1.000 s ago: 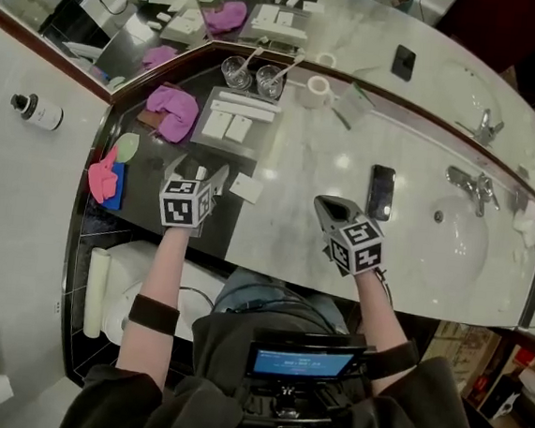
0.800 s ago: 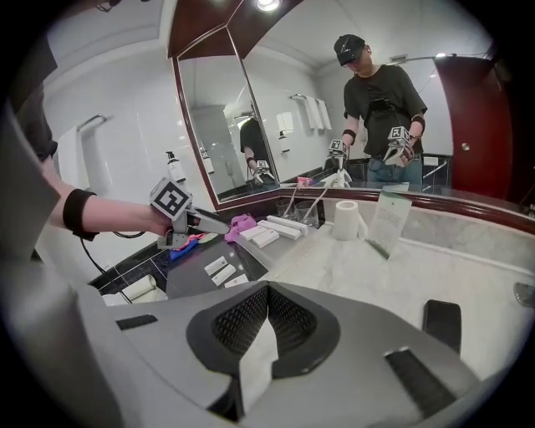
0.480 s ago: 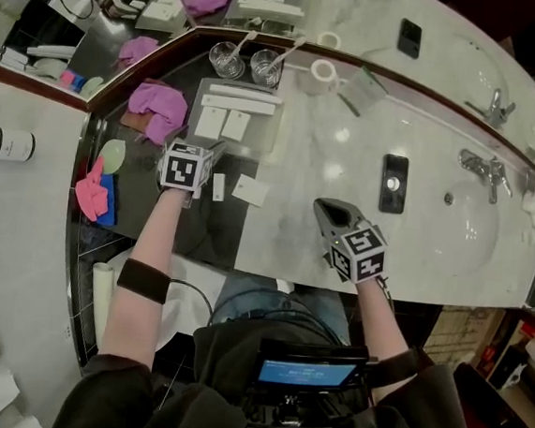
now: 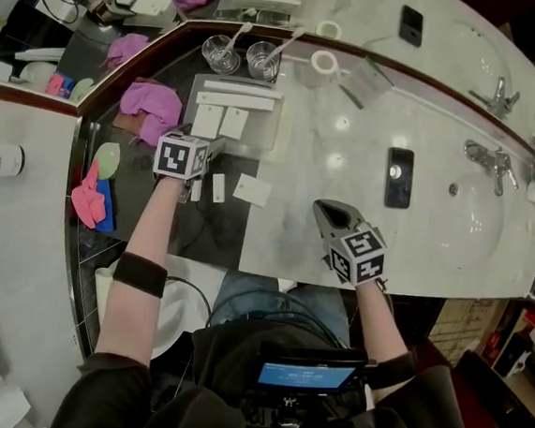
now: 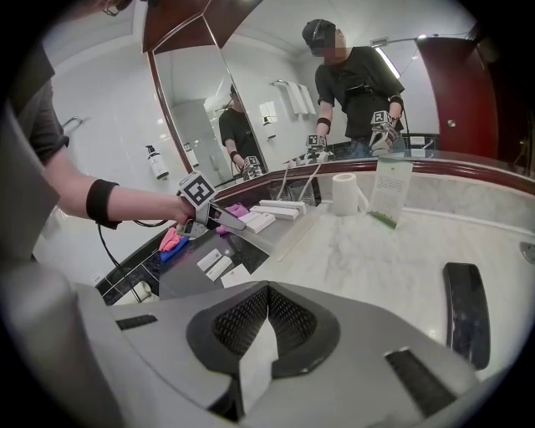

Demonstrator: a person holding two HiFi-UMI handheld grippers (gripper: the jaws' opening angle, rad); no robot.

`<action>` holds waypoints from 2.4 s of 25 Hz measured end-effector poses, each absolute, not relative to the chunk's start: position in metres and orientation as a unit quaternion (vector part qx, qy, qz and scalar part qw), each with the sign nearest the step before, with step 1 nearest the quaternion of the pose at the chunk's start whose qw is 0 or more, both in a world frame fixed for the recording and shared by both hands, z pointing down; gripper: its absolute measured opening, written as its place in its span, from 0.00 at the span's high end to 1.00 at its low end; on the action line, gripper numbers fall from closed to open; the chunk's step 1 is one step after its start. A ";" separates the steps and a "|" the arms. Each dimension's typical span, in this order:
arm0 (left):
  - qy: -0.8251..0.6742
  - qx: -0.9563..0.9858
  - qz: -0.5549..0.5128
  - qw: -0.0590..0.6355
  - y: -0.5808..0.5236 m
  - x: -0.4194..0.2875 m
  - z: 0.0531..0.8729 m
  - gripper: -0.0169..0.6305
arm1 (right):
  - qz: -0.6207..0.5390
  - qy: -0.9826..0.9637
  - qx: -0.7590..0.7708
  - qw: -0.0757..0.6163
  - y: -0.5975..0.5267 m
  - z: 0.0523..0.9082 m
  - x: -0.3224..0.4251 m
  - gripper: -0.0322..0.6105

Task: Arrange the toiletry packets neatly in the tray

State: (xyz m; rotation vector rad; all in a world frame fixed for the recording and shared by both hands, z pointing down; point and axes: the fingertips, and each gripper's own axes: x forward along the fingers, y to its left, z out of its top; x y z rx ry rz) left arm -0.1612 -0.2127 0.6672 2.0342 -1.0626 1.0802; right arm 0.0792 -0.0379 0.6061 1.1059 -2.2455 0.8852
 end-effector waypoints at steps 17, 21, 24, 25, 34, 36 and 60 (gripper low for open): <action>-0.413 0.779 0.353 0.312 -0.210 -0.156 0.653 0.56 | 0.324 -0.821 0.406 0.236 -0.036 0.606 0.085 0.93; -0.418 0.785 0.344 0.299 -0.207 -0.152 0.639 0.56 | 0.322 -0.824 0.403 0.236 -0.036 0.603 0.087 0.93; -0.423 0.798 0.328 0.276 -0.204 -0.148 0.623 0.56 | 0.315 -0.829 0.397 0.236 -0.036 0.598 0.087 0.93; -0.425 0.803 0.322 0.266 -0.203 -0.147 0.616 0.56 | 0.312 -0.831 0.396 0.237 -0.037 0.596 0.088 0.93; -0.445 0.823 0.279 0.216 -0.154 -0.134 0.554 0.56 | 0.274 -0.853 0.374 0.239 -0.033 0.566 0.092 0.93; -0.450 0.825 0.269 0.209 -0.138 -0.131 0.539 0.56 | 0.264 -0.860 0.368 0.237 -0.033 0.559 0.092 0.93; -0.394 0.840 0.281 0.244 -0.033 -0.065 0.574 0.56 | 0.243 -0.875 0.351 0.229 -0.021 0.537 0.106 0.93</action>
